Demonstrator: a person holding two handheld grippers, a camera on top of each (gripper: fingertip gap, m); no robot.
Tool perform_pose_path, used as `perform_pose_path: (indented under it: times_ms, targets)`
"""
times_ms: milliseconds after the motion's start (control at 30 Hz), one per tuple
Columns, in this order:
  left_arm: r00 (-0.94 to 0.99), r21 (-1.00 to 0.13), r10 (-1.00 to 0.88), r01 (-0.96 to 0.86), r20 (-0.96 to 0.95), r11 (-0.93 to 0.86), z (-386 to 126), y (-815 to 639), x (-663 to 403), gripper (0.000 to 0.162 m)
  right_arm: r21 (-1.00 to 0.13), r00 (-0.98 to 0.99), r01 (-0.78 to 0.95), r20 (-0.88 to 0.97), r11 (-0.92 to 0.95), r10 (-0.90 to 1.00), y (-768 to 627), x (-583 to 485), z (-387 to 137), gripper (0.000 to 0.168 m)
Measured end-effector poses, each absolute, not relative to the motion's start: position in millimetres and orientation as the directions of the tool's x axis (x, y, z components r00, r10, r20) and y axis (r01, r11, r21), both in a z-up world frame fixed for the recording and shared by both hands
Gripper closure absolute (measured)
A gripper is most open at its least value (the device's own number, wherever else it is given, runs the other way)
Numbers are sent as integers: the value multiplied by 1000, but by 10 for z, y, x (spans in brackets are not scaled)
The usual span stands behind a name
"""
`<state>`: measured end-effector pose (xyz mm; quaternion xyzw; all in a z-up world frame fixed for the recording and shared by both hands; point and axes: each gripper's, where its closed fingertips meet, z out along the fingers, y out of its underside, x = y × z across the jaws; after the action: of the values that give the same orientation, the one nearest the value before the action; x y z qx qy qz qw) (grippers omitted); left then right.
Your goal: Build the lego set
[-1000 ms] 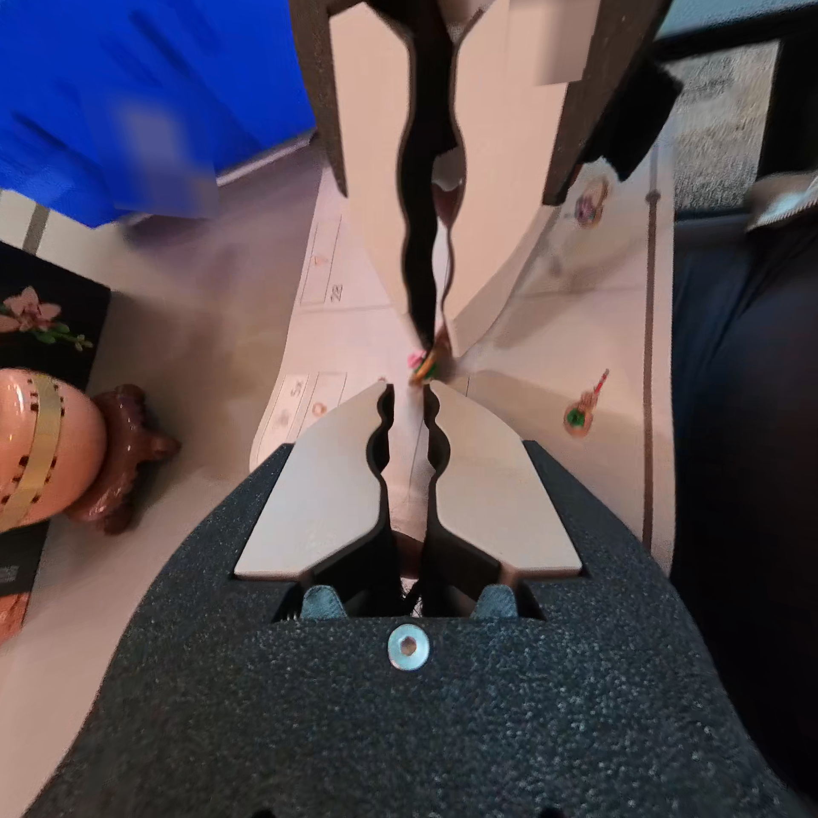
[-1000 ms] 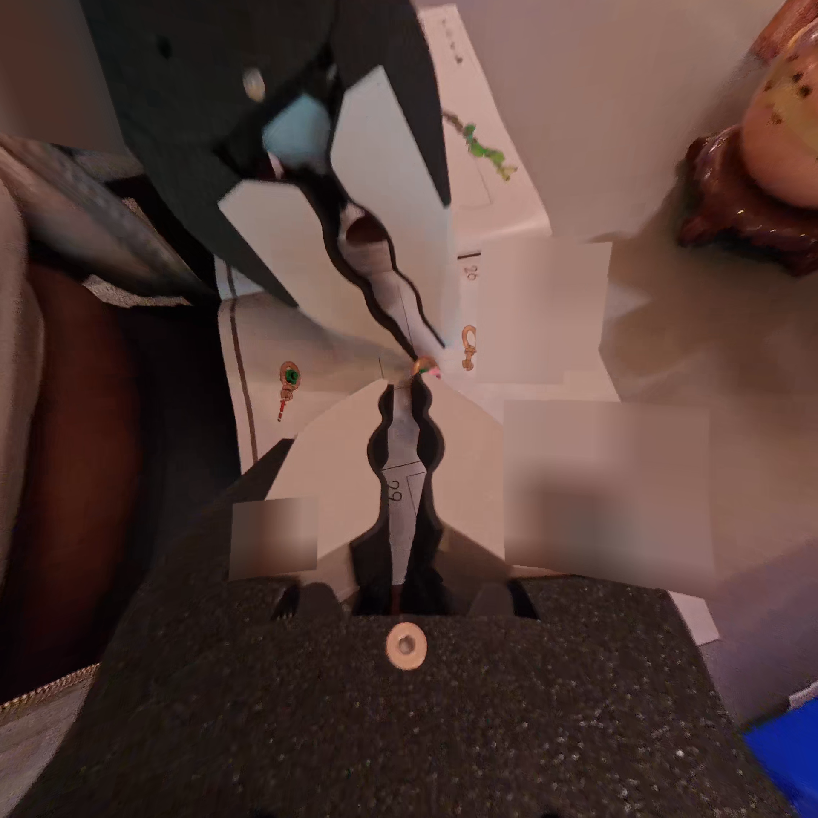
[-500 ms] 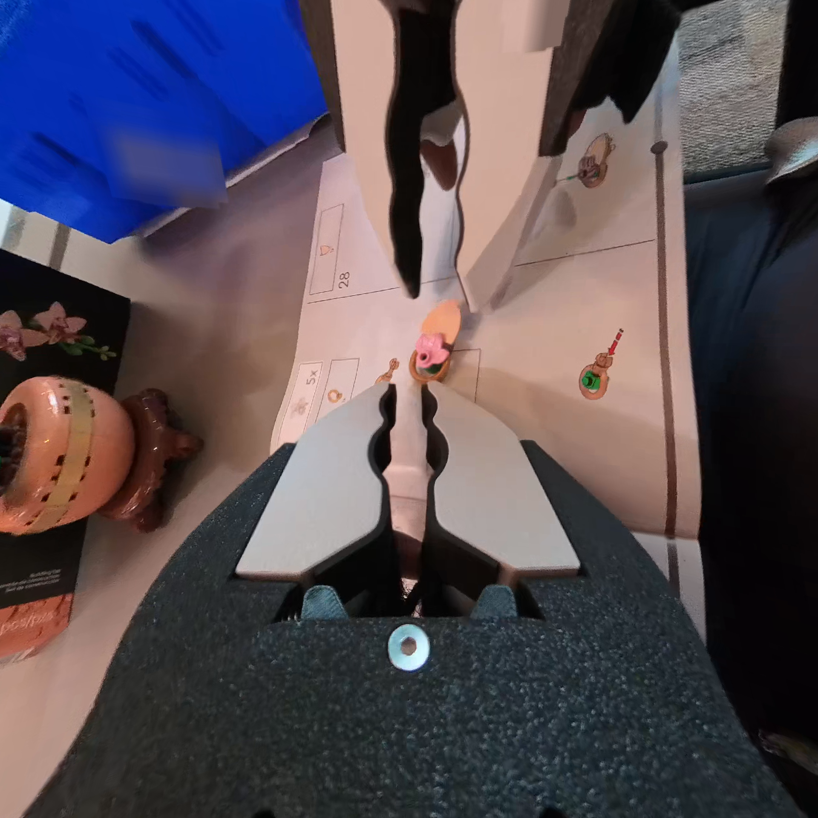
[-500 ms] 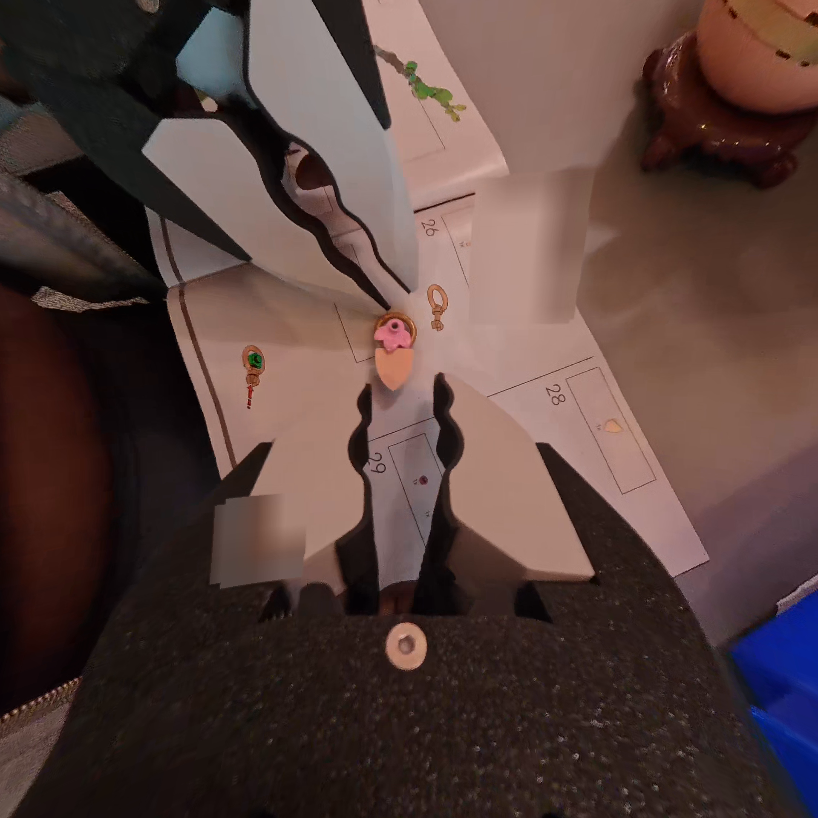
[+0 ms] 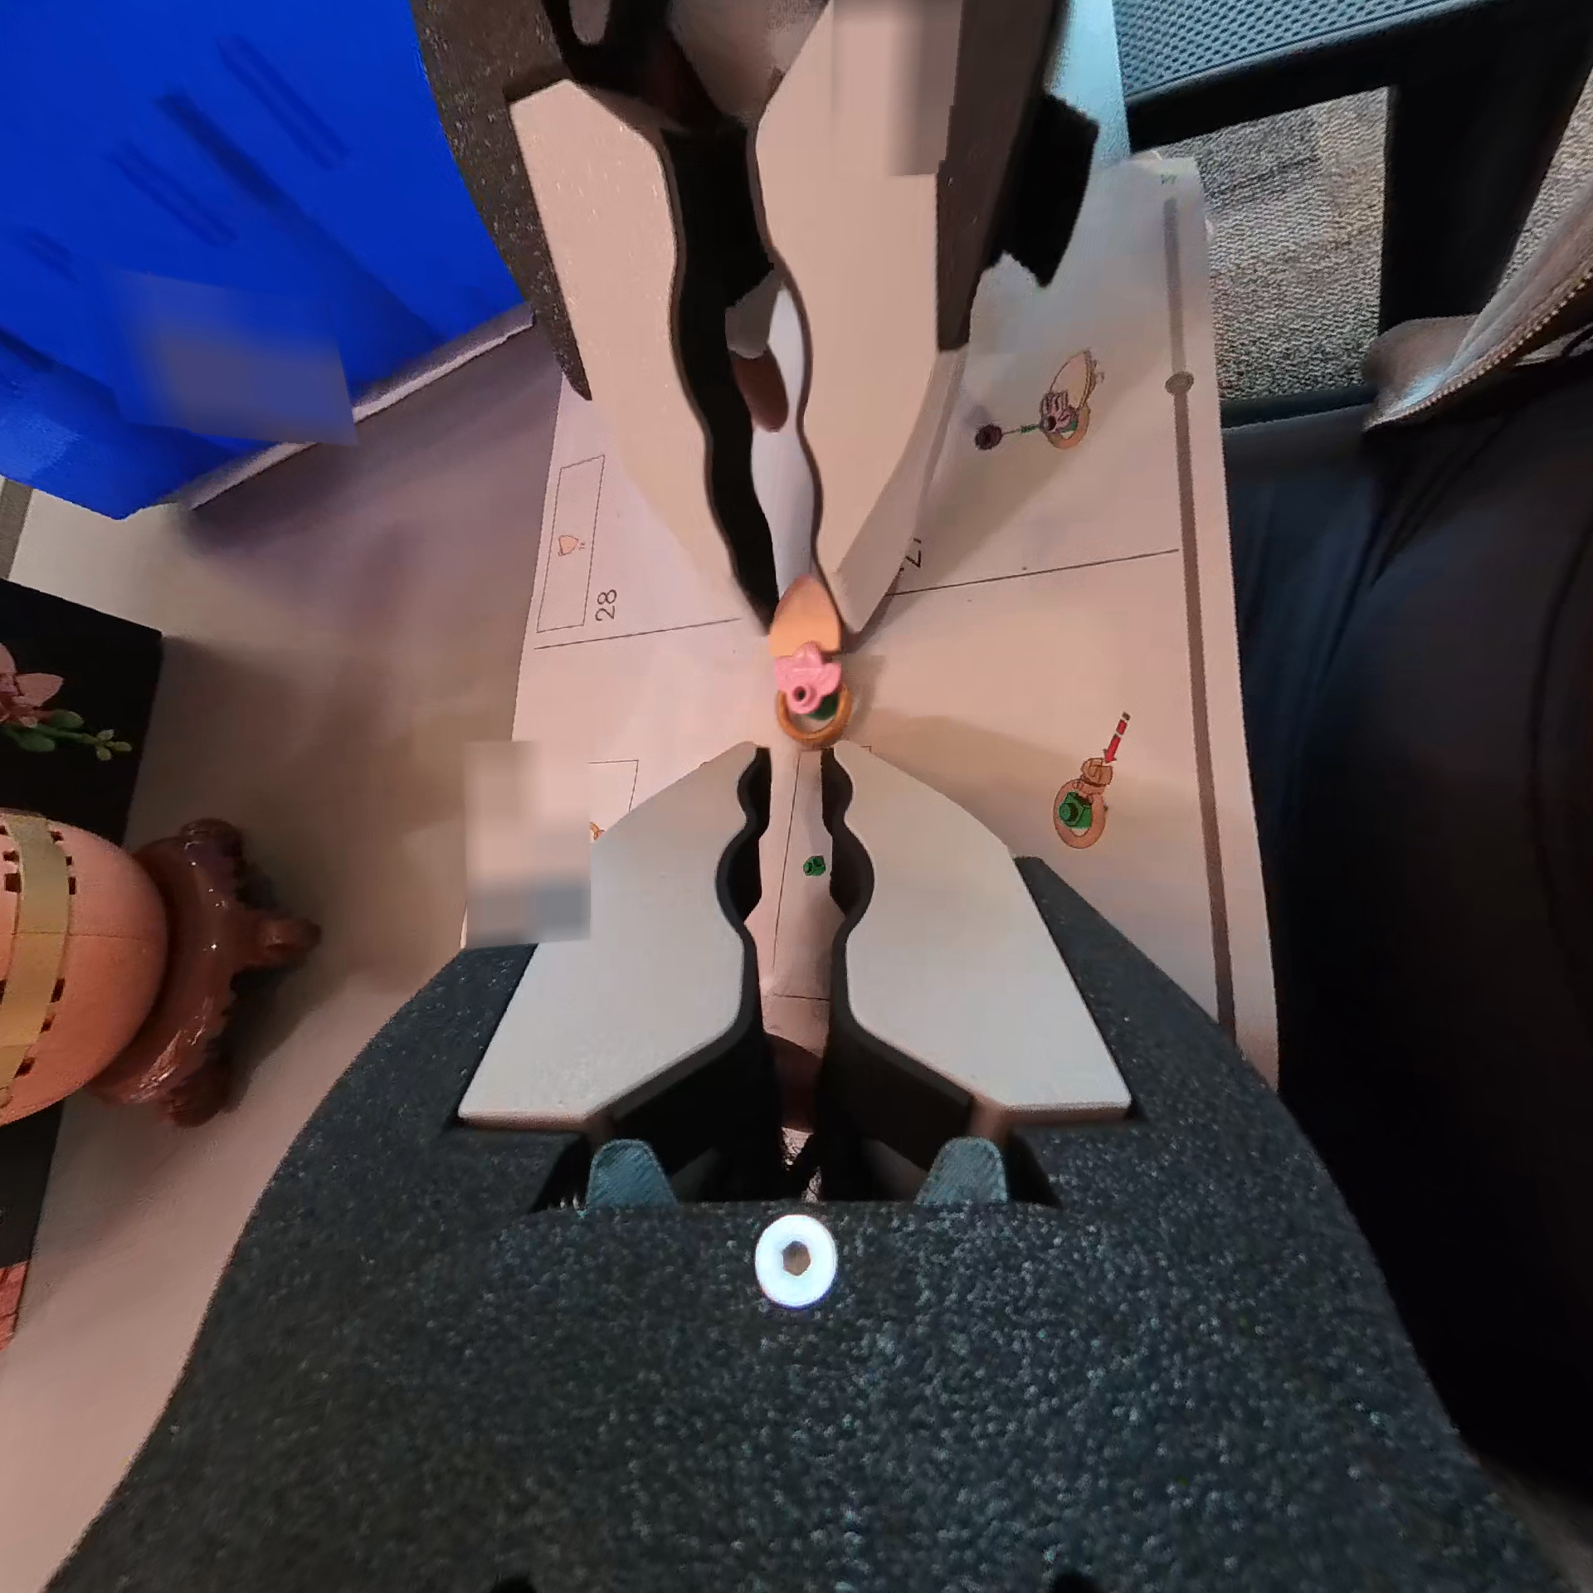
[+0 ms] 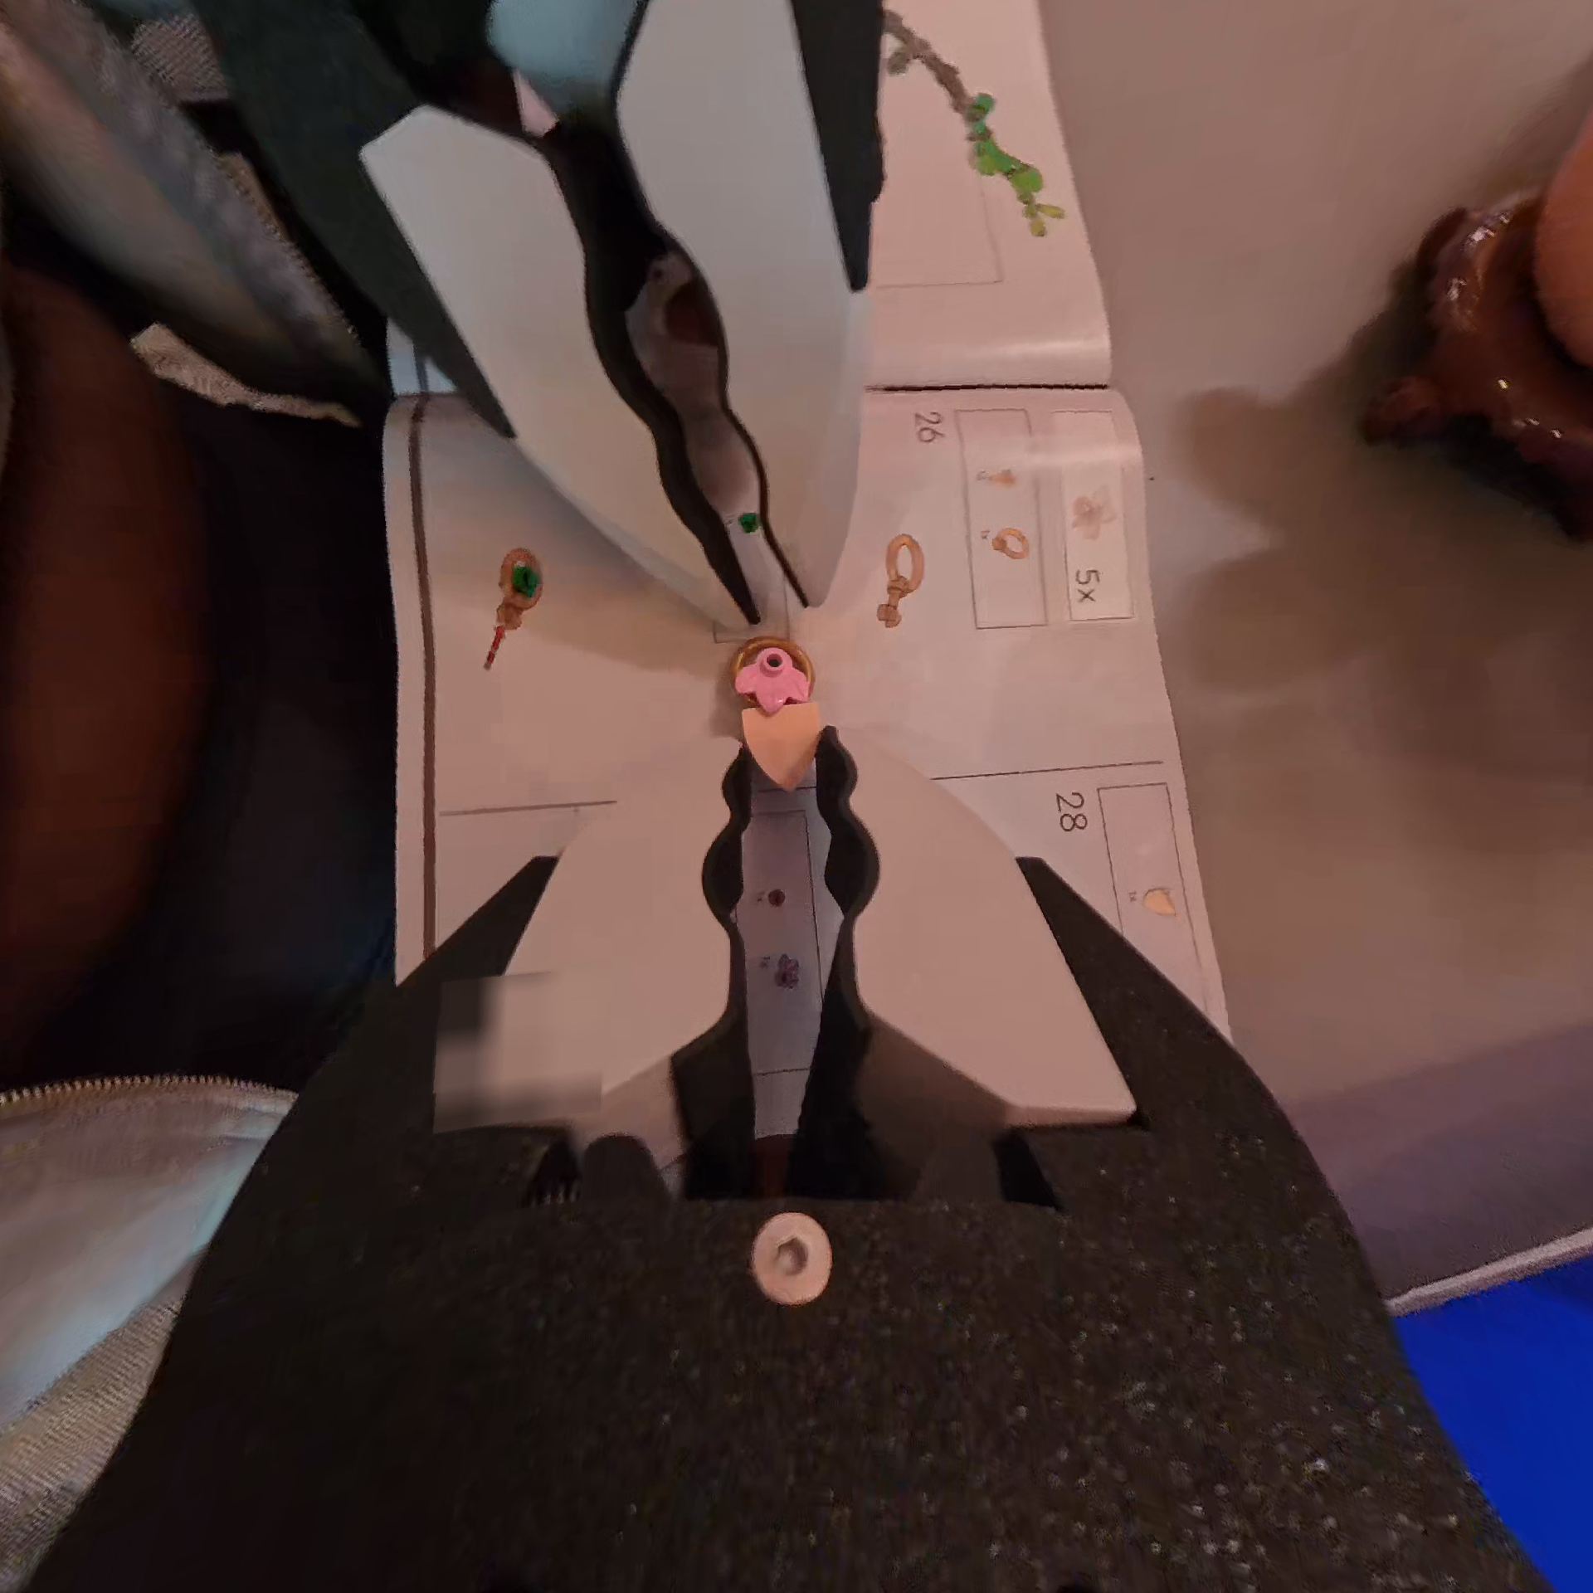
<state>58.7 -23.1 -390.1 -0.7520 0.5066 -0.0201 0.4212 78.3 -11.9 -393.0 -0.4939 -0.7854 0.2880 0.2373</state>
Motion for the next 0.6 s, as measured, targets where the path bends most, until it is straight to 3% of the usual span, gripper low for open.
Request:
perform_pose_path:
  times_ms: [333,600]
  targets:
    - [474,-664,-793,-738,-383,-121,-3913,-229,687,152,-673,-356,681,41,289,934,-71,906,-3906,145]
    - [476,-673,-796,-730,-374,-121,-3917,-217,726,153,-687,-298,686,35,240,954,-49,857,-3934,156]
